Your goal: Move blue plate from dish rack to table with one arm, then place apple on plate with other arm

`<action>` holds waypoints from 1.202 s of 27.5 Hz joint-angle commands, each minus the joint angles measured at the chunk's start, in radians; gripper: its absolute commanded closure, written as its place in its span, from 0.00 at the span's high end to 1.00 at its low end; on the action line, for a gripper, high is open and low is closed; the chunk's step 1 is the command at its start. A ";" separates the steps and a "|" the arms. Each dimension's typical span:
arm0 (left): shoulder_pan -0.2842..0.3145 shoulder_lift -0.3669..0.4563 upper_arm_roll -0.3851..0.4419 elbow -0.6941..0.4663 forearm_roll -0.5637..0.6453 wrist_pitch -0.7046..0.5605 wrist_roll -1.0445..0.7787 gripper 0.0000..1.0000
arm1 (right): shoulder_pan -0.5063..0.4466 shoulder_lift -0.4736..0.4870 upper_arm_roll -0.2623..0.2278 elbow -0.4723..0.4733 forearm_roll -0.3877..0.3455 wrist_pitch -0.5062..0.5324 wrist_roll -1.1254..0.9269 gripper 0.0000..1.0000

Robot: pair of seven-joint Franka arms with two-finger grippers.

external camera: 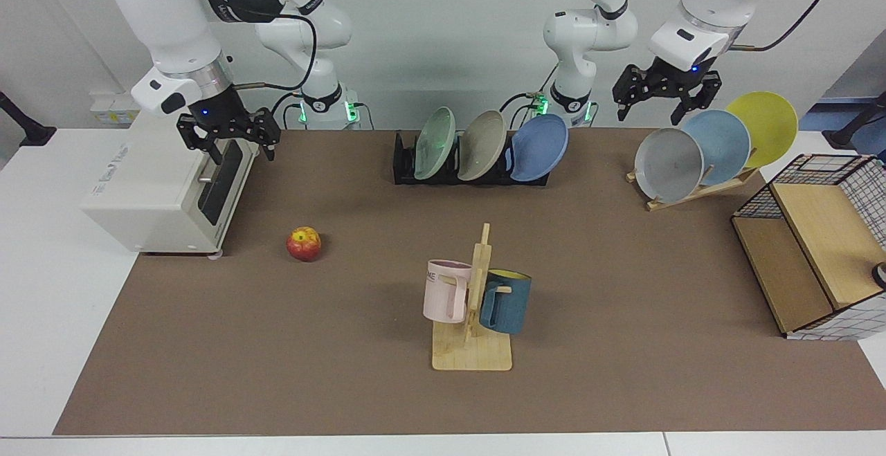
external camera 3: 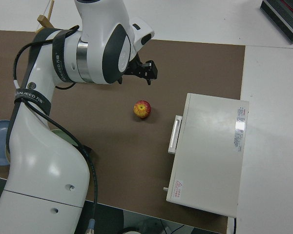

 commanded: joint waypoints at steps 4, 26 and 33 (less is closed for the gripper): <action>-0.010 -0.032 0.011 -0.047 0.014 0.013 0.004 1.00 | -0.011 -0.020 0.010 -0.025 0.009 0.007 0.018 1.00; -0.013 -0.111 0.011 -0.176 0.012 0.083 -0.002 1.00 | -0.002 0.142 0.012 0.097 0.019 0.047 0.049 1.00; -0.021 -0.206 -0.006 -0.359 0.003 0.166 -0.007 1.00 | 0.026 0.251 0.016 0.136 0.007 0.091 0.051 1.00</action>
